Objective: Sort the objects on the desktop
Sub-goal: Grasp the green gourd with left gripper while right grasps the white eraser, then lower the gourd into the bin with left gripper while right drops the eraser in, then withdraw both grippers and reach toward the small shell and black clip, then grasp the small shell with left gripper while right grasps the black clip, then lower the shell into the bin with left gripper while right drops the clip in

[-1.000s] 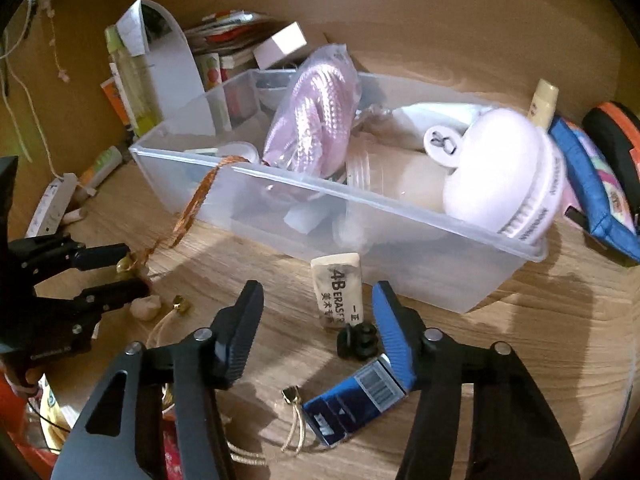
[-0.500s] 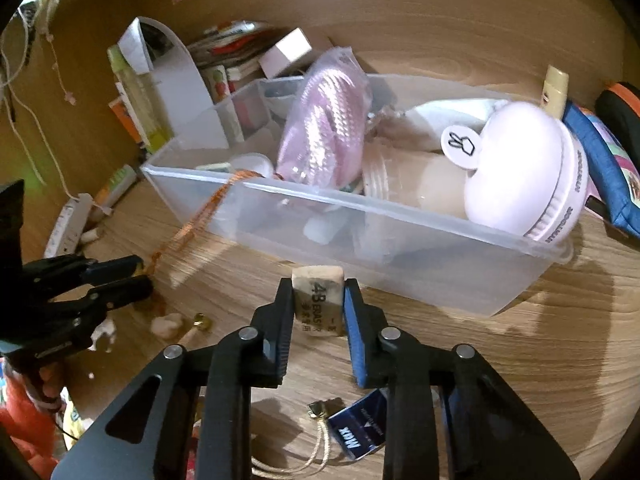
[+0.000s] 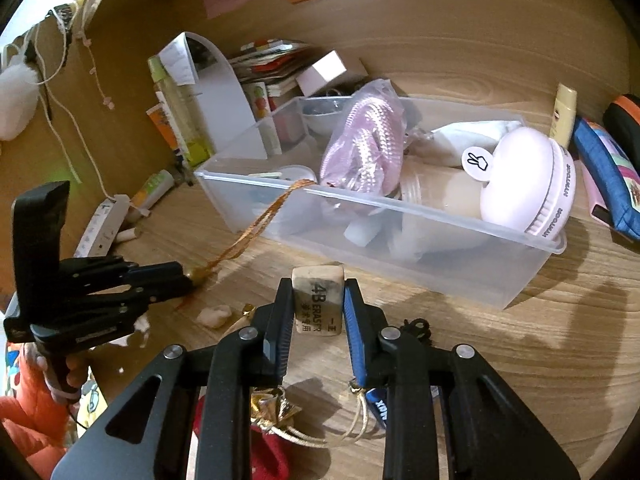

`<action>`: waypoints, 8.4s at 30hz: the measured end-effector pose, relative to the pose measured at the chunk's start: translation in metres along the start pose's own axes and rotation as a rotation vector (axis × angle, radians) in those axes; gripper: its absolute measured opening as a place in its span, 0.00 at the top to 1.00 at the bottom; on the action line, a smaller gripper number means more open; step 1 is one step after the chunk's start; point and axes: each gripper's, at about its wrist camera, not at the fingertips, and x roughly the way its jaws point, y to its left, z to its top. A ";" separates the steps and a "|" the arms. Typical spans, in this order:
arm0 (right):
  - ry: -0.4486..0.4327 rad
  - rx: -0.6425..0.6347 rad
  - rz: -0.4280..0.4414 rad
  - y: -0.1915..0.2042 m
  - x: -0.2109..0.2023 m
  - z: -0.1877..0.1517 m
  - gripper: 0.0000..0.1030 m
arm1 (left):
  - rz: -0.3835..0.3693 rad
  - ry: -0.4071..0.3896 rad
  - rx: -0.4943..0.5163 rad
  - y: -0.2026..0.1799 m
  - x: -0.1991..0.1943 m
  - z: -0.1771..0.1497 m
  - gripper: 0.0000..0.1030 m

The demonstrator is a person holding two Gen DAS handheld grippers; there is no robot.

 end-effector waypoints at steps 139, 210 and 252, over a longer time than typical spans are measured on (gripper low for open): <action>-0.088 0.031 -0.260 -0.030 -0.028 -0.016 0.14 | 0.031 -0.080 0.033 -0.019 -0.012 0.010 0.09; -0.141 -0.043 -0.095 -0.011 -0.054 0.022 0.83 | -0.038 -0.221 0.020 -0.021 -0.041 0.053 0.84; -0.109 -0.013 -0.157 -0.036 -0.012 0.047 0.76 | 0.017 -0.215 0.063 -0.011 0.009 0.093 0.82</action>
